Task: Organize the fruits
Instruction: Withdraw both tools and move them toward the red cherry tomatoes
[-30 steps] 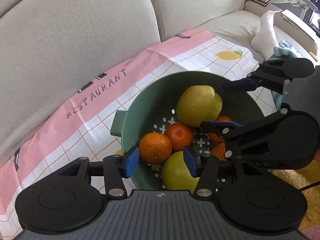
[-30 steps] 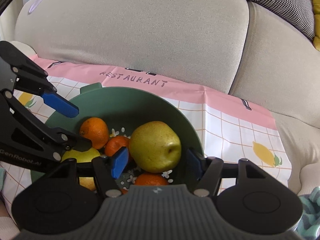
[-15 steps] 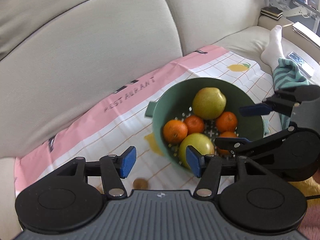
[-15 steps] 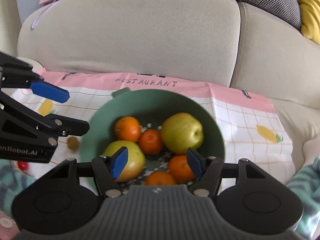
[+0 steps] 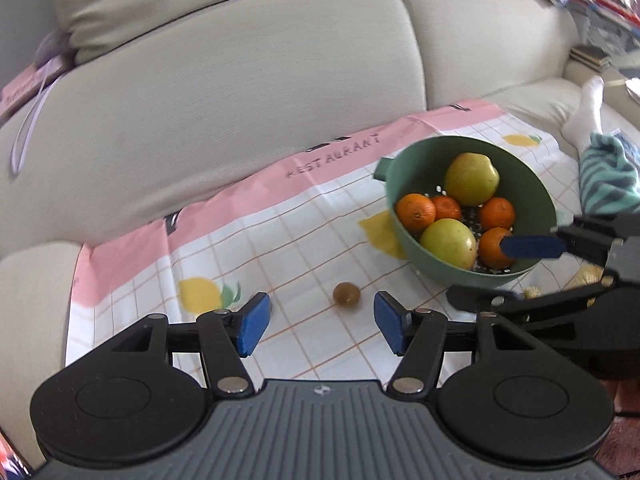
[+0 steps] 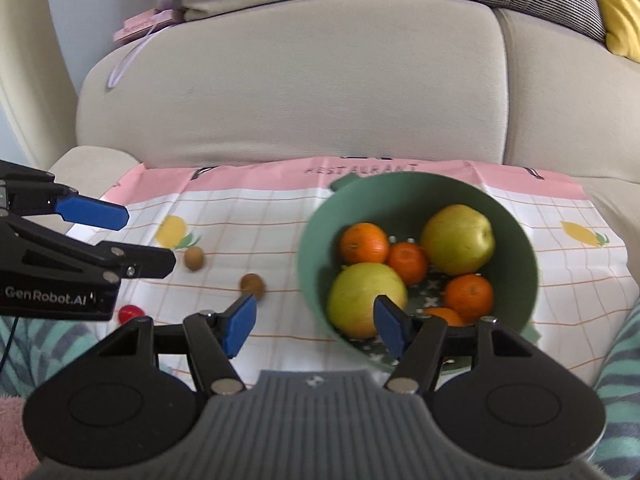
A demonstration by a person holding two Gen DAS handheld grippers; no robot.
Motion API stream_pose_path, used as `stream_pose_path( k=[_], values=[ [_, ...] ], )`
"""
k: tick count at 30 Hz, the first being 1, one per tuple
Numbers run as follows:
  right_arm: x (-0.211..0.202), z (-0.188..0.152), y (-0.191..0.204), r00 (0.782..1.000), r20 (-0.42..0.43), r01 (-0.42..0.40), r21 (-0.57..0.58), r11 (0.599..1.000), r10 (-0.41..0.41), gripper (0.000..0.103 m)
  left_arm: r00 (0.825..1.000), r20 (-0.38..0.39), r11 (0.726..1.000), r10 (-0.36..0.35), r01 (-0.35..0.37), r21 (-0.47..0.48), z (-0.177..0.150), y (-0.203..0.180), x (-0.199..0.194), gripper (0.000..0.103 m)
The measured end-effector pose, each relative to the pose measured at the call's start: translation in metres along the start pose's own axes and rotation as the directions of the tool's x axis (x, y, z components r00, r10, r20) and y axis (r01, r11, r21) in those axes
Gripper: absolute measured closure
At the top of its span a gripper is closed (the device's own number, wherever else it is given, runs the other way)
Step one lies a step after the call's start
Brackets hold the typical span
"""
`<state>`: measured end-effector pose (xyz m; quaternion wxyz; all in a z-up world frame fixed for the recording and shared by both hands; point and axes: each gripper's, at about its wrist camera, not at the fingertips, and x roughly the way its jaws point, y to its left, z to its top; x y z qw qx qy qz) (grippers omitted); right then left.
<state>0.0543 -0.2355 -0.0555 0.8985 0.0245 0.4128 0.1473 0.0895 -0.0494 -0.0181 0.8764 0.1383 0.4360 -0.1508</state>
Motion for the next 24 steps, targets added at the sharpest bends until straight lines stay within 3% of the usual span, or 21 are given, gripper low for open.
stream_pose_path(
  k=[6, 13, 21, 24],
  values=[
    [0.005, -0.004, 0.023, 0.999, -0.034, -0.041, -0.02, 0.999, 0.04, 0.04, 0.999, -0.046, 1.0, 0.002, -0.004, -0.029, -0.018, 0.015, 0.004, 0.033],
    [0.013, -0.007, 0.039, 0.998, -0.06, -0.032, -0.094, 0.995, 0.027, 0.041, 0.998, -0.02, 0.983, -0.052, 0.048, -0.176, -0.03, 0.045, 0.002, 0.033],
    [0.031, -0.006, 0.05, 0.995, -0.093, -0.046, -0.142, 0.989, 0.033, 0.056, 0.992, -0.066, 0.969, -0.104, 0.087, -0.23, -0.027, 0.065, 0.015, 0.04],
    [0.037, -0.006, 0.052, 0.994, -0.103, -0.057, -0.149, 0.987, 0.042, 0.06, 0.984, -0.122, 0.969, -0.131, 0.101, -0.226, -0.024, 0.069, 0.026, 0.04]
  ],
)
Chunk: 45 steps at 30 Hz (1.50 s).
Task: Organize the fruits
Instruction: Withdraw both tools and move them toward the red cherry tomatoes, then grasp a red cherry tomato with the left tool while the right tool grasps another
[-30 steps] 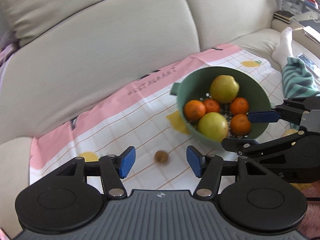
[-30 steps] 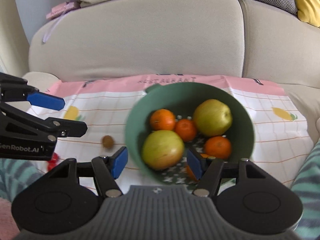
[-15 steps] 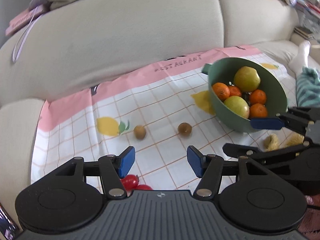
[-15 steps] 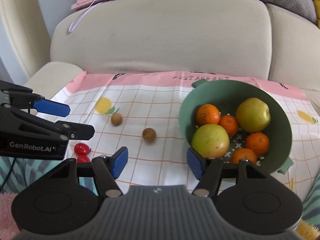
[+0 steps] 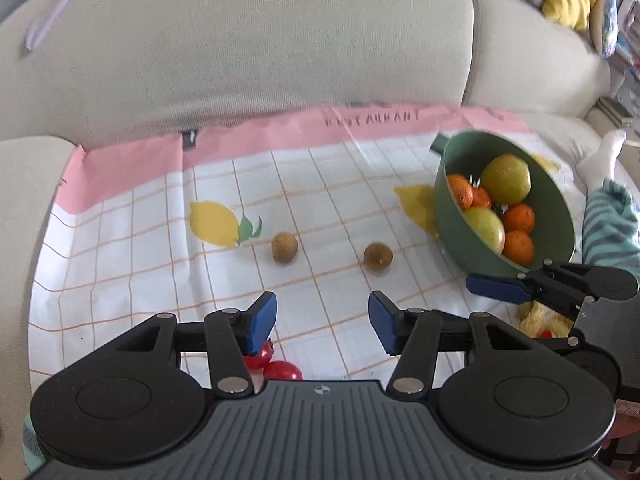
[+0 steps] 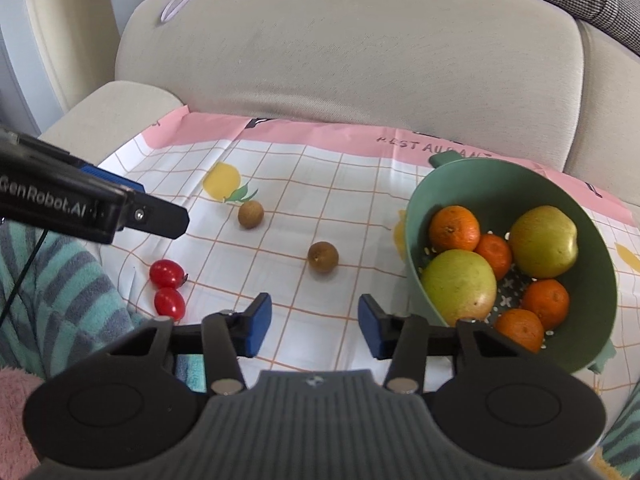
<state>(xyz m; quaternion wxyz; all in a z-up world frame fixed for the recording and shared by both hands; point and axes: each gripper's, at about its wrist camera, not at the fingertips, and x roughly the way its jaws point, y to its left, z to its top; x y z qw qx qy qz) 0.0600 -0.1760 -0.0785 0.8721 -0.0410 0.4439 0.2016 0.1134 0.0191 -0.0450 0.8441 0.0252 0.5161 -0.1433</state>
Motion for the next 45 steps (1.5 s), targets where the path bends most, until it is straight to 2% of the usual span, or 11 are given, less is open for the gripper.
stream_pose_path(
  k=[4, 7, 9, 15, 18, 21, 25, 30, 33, 38, 45],
  values=[
    [0.007, 0.0, 0.003, 1.0, -0.013, -0.027, -0.012, 1.0, 0.026, 0.063, 0.993, -0.116, 0.999, -0.009, 0.012, 0.031, 0.012, 0.005, 0.017, 0.04],
    [0.012, 0.001, 0.006, 0.998, -0.026, -0.053, -0.024, 0.998, 0.052, 0.063, 0.976, -0.217, 0.998, -0.027, 0.039, 0.048, 0.02, 0.012, 0.029, 0.041],
    [0.015, 0.001, 0.009, 0.997, -0.035, -0.075, -0.028, 0.997, 0.074, 0.066, 0.963, -0.27, 0.997, -0.009, 0.031, 0.076, 0.026, 0.016, 0.034, 0.045],
    [0.025, 0.005, 0.017, 0.993, -0.049, -0.106, -0.032, 0.994, 0.104, 0.068, 0.953, -0.303, 0.993, 0.015, 0.022, 0.116, 0.058, 0.027, 0.015, 0.048],
    [0.029, 0.008, 0.019, 0.991, -0.058, -0.118, -0.023, 0.993, 0.117, 0.068, 0.94, -0.33, 0.976, 0.087, -0.015, 0.215, 0.069, 0.023, 0.006, 0.049],
    [0.031, 0.01, 0.023, 0.99, -0.063, -0.126, -0.027, 0.992, 0.124, 0.068, 0.923, -0.341, 0.946, 0.179, -0.065, 0.319, 0.074, 0.021, -0.004, 0.049],
    [0.034, 0.012, 0.029, 0.988, -0.065, -0.144, -0.03, 0.989, 0.142, 0.068, 0.903, -0.342, 0.91, 0.259, -0.109, 0.399, 0.08, 0.025, -0.022, 0.049],
    [0.035, 0.015, 0.039, 0.979, -0.062, -0.195, -0.02, 0.981, 0.193, 0.069, 0.899, -0.395, 0.885, 0.19, 0.018, 0.465, 0.06, 0.02, -0.018, 0.049],
    [0.038, 0.014, 0.047, 0.971, -0.067, -0.231, -0.018, 0.973, 0.229, 0.073, 0.895, -0.411, 0.87, 0.173, 0.056, 0.49, 0.036, 0.016, 0.001, 0.049],
    [0.051, 0.01, 0.059, 0.963, -0.096, -0.255, -0.023, 0.967, 0.251, 0.074, 0.892, -0.424, 0.861, 0.157, 0.087, 0.502, 0.009, 0.022, 0.023, 0.051],
    [0.069, 0.006, 0.072, 0.954, -0.132, -0.278, -0.04, 0.96, 0.271, 0.073, 0.905, -0.409, 0.862, 0.116, 0.113, 0.494, -0.004, 0.032, 0.035, 0.051]
  ],
)
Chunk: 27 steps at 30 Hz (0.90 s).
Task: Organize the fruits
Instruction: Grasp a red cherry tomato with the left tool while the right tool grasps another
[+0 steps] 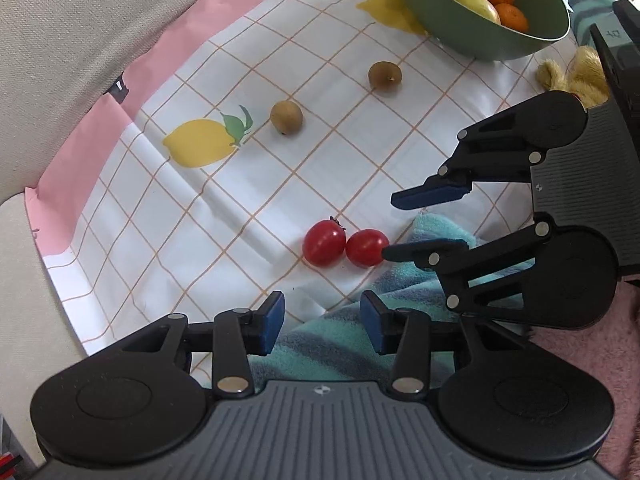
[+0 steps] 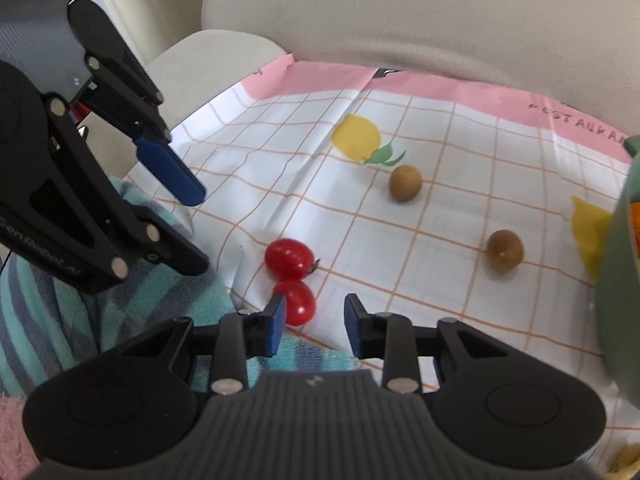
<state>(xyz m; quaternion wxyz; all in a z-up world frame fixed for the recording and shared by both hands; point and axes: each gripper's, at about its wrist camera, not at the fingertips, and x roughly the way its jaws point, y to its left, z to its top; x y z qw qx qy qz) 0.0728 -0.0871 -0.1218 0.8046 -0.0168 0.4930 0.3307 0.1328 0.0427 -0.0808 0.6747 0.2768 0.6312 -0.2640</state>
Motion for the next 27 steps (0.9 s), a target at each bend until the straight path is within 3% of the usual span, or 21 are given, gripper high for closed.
stream_pose_path(
  k=[19, 21, 27],
  values=[
    [0.031, 0.002, -0.005, 0.992, -0.053, -0.113, 0.089, 0.99, 0.118, 0.073, 0.996, 0.088, 0.997, -0.007, 0.0, 0.081, -0.004, 0.002, 0.028, 0.051],
    [0.031, 0.002, -0.005, 0.991, -0.051, -0.115, 0.095, 0.989, 0.12, 0.078, 0.995, 0.097, 0.996, -0.005, -0.003, 0.086, -0.003, 0.002, 0.029, 0.051],
    [0.015, -0.001, -0.011, 0.995, -0.043, -0.084, 0.099, 0.992, 0.088, 0.078, 0.992, 0.127, 0.994, 0.0, -0.014, 0.11, -0.001, -0.002, 0.03, 0.051]
  ],
)
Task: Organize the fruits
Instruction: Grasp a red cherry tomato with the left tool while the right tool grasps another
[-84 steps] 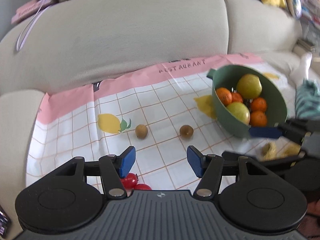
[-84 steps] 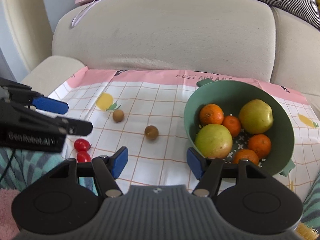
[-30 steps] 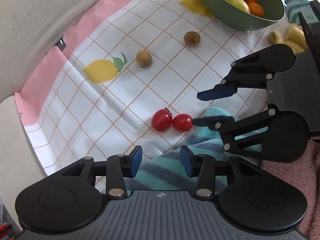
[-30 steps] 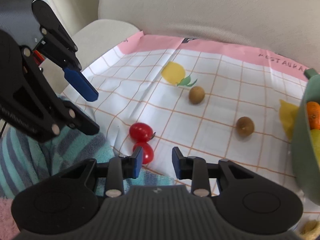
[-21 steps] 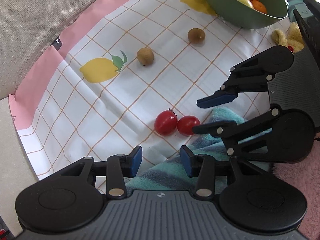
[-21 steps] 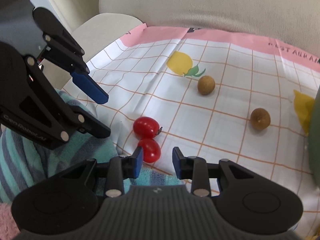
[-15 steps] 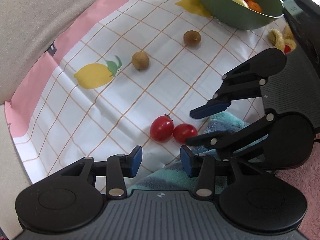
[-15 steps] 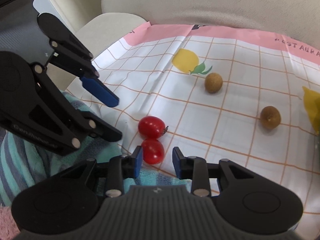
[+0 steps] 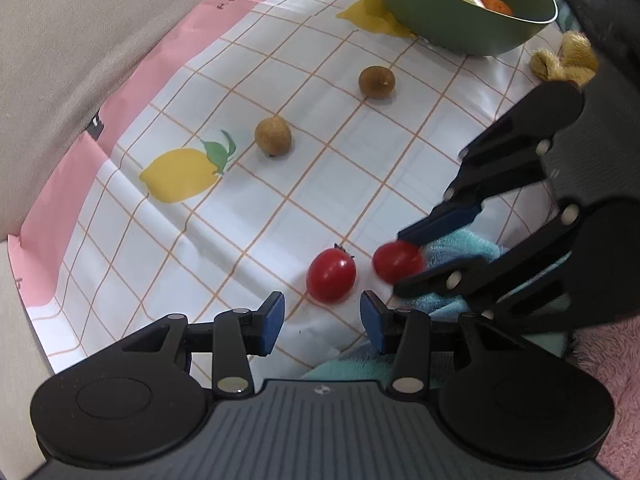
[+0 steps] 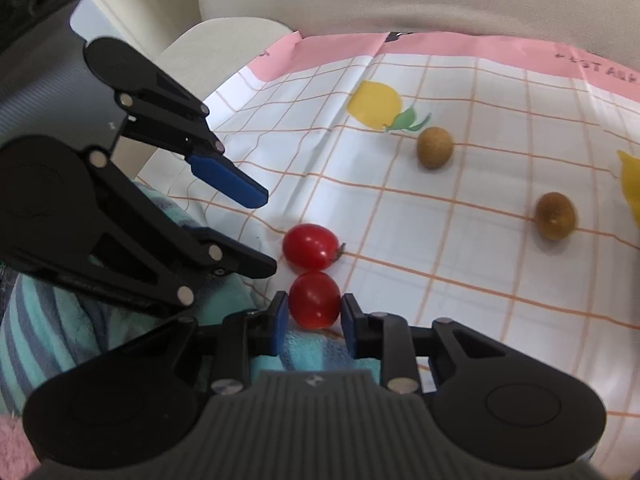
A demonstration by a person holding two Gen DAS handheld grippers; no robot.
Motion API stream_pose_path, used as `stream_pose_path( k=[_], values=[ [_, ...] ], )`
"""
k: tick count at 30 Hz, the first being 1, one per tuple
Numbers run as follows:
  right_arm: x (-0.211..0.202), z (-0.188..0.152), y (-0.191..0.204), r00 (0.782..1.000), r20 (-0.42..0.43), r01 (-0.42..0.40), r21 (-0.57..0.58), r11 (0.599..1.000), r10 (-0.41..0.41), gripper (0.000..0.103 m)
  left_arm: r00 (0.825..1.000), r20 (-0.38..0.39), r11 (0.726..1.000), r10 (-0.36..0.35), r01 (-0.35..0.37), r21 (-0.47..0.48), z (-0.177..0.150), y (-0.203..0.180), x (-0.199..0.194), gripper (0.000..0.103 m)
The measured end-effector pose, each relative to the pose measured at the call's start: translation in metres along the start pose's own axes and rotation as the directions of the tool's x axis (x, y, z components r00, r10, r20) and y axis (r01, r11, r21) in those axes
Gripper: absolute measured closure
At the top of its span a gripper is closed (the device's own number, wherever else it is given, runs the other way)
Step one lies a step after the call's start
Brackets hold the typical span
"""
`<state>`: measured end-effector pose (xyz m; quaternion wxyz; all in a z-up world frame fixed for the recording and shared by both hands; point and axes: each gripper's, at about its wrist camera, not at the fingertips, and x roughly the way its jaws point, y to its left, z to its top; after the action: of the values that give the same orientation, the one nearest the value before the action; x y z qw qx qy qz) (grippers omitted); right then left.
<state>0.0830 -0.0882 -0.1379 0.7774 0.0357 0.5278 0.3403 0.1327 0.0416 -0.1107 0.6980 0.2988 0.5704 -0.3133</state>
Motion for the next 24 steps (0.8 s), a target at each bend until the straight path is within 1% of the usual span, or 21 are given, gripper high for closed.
stream_pose_path(
  k=[4, 6, 9, 14, 21, 24],
  values=[
    [-0.015, -0.004, -0.009, 0.997, 0.015, 0.07, -0.01, 0.997, -0.07, 0.078, 1.0, 0.008, 0.999, 0.022, -0.023, 0.037, 0.003, -0.008, 0.004, 0.051],
    [-0.02, -0.007, -0.015, 0.996, 0.023, 0.088, -0.003, 0.996, -0.088, 0.078, 0.999, 0.013, 0.998, 0.036, -0.036, 0.048, 0.005, -0.012, 0.007, 0.051],
    [-0.022, -0.008, -0.022, 0.993, 0.025, 0.111, 0.008, 0.994, -0.111, 0.078, 0.999, 0.016, 0.997, 0.05, -0.051, 0.054, 0.007, -0.016, 0.012, 0.054],
    [-0.02, -0.009, -0.026, 0.993, 0.021, 0.12, 0.015, 0.993, -0.12, 0.078, 0.998, 0.007, 0.998, 0.062, -0.062, 0.019, 0.007, -0.015, 0.022, 0.063],
    [-0.018, -0.01, -0.028, 0.993, 0.013, 0.119, 0.022, 0.993, -0.119, 0.078, 0.998, 0.015, 0.998, 0.068, -0.067, -0.018, 0.007, -0.017, 0.025, 0.068],
    [-0.017, -0.009, -0.027, 0.993, 0.012, 0.119, 0.025, 0.993, -0.119, 0.078, 0.996, 0.01, 0.996, 0.09, -0.09, -0.029, 0.007, -0.022, 0.028, 0.069]
  ],
)
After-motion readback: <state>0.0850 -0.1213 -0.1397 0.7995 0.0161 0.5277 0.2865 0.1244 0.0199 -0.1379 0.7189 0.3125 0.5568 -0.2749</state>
